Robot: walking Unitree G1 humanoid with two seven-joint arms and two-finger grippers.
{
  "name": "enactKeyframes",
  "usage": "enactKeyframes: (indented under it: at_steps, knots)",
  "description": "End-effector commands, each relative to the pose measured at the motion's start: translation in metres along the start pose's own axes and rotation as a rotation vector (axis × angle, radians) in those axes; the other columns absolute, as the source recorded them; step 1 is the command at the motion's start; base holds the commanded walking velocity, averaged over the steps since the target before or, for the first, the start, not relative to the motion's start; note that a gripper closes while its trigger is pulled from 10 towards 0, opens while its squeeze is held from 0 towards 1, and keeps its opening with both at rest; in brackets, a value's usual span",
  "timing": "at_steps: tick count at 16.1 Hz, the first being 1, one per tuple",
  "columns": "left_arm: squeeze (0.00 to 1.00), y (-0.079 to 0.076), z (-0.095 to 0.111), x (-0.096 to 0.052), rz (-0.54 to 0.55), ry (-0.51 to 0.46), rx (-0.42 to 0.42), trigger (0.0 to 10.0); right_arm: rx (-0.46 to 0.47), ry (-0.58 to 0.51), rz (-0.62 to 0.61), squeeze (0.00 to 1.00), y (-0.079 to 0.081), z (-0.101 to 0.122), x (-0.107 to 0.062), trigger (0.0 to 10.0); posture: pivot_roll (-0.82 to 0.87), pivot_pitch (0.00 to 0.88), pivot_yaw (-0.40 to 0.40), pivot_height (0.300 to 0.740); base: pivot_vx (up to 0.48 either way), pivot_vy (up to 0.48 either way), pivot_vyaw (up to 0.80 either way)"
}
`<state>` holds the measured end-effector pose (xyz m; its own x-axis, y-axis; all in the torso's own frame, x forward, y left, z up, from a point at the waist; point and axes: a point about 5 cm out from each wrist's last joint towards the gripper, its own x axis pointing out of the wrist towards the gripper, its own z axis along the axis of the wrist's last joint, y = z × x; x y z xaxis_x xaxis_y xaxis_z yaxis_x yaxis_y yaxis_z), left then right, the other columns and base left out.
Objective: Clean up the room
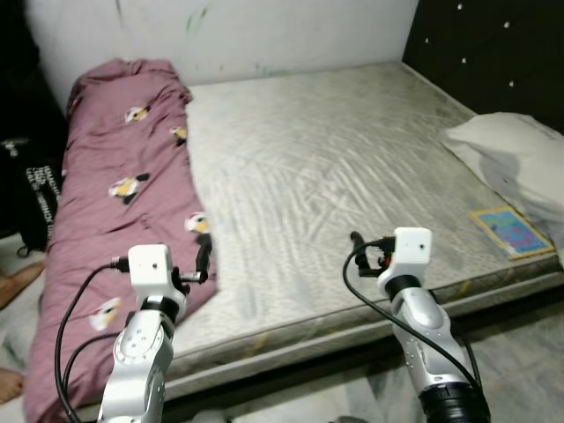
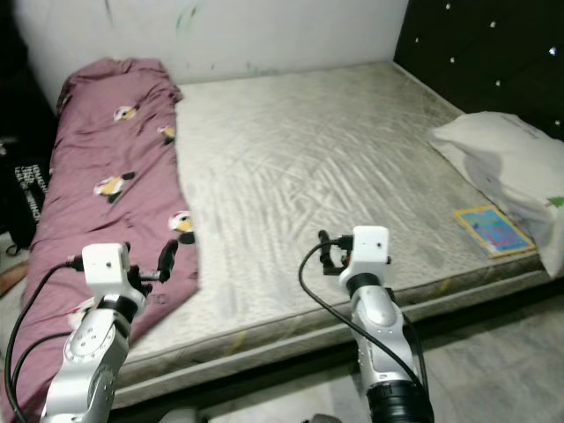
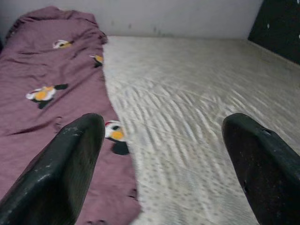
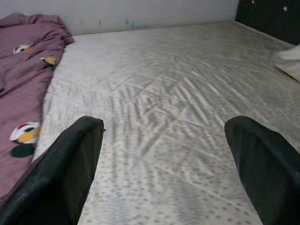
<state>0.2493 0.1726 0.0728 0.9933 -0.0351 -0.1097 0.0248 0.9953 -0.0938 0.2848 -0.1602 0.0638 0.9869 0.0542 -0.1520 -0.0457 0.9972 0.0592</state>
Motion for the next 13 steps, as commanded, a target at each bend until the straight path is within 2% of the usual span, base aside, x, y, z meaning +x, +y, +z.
enactKeyframes:
  at_steps: [1,13]
  knots:
    - [0.00,0.0090,-0.0001,-0.0031,0.024,0.006,0.012,10.0,0.011,-0.030,0.030,0.00,0.0102,0.0086,0.0044,10.0,-0.01,0.000,-0.017,0.740,0.000,0.469,0.00]
    - [0.00,0.0097,0.0002,-0.0021,0.027,0.007,0.007,10.0,0.020,-0.031,0.037,0.00,0.0111,0.0098,0.0054,10.0,-0.01,0.000,-0.014,0.740,0.000,0.469,0.00]
